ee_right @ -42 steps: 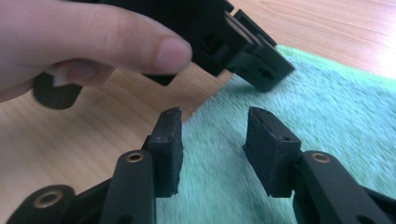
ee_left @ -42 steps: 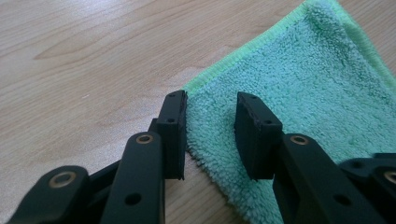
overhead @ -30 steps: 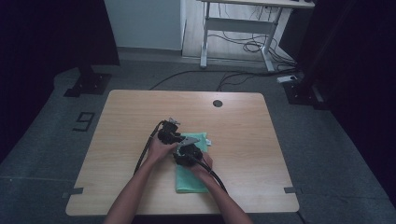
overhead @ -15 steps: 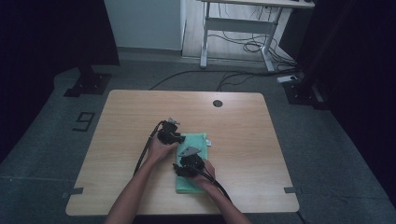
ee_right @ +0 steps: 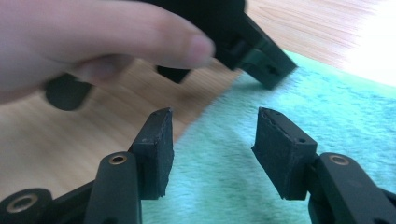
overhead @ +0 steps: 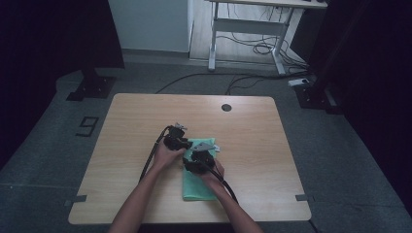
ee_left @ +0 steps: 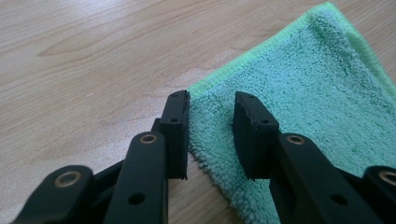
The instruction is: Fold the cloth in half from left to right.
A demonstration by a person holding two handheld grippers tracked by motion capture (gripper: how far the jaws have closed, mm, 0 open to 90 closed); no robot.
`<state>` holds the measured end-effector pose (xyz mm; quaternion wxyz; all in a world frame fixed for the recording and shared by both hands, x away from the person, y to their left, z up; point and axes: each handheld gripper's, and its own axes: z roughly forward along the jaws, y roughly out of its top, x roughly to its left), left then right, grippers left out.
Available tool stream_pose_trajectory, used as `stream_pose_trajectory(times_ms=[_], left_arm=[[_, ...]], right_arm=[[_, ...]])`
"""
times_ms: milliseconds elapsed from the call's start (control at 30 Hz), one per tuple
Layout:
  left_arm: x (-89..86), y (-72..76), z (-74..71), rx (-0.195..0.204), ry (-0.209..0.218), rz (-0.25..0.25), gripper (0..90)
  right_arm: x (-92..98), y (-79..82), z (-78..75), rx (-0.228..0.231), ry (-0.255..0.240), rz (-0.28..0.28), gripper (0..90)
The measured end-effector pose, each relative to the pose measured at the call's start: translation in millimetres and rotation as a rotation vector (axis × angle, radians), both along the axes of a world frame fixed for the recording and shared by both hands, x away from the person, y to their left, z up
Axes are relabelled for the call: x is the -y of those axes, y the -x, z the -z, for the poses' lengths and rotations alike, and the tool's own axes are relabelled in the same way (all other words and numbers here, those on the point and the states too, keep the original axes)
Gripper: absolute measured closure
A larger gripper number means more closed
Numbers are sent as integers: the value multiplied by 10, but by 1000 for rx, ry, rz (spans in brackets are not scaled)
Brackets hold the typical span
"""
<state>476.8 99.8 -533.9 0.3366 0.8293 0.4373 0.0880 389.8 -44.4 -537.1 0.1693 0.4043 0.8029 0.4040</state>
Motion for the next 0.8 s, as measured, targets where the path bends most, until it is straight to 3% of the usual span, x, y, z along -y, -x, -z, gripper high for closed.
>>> stream_pose_trajectory(times_ms=[133,233,267,433,800], left_arm=[[8,8,2,5,-3,-4,663],[3,9,4,5,0,-6,665],[0,6,4,3,4,-6,668],[1,3,2,1,5,-10,674],[7,8,4,6,0,-11,674]], right_arm=[[4,-96,30,-6,39,14,462],[-37,-96,74,-30,76,-17,438],[-52,-75,90,-20,95,-25,440],[-39,13,80,-30,99,-30,416],[9,364,101,-8,96,-84,402]])
